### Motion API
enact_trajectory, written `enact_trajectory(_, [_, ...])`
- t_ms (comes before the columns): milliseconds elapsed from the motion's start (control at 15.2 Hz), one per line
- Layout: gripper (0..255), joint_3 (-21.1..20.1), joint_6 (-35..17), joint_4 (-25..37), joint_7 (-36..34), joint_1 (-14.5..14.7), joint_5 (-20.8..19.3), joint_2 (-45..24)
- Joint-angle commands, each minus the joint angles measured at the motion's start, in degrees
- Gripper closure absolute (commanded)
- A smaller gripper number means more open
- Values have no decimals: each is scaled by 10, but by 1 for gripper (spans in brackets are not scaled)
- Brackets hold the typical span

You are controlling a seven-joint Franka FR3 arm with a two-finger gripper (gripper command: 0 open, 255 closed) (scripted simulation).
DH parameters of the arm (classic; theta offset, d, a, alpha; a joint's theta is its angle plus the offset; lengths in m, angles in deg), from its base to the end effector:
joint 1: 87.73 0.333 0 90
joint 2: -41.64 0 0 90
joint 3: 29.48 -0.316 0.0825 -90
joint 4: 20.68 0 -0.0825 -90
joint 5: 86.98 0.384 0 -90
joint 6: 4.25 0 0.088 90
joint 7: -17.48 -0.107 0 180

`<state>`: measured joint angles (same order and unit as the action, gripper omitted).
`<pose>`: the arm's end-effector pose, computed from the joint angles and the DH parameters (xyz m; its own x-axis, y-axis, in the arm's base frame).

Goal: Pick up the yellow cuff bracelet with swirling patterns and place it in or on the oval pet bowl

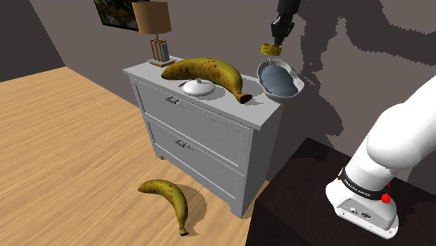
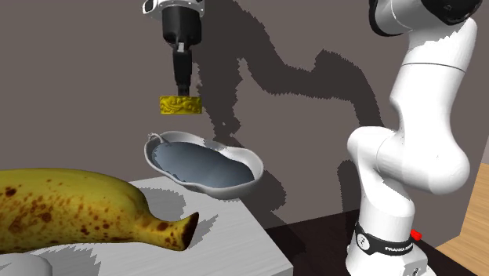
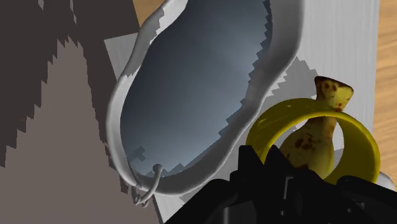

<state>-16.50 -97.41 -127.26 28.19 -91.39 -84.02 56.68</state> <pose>0.4544 -0.1443 0.6242 0.9940 -0.1008 0.0416 -0.0961 -0.9899 -0.1038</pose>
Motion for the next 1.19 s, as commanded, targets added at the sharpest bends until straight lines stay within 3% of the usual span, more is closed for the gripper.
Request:
enact_trajectory(0, [255,19,3,30,29,-8,3,-30])
enact_trajectory(66, [255,30,7,52,45,-13,6,-50])
enact_trajectory(1122, [255,10,-111,-78,57,-37,8,-39])
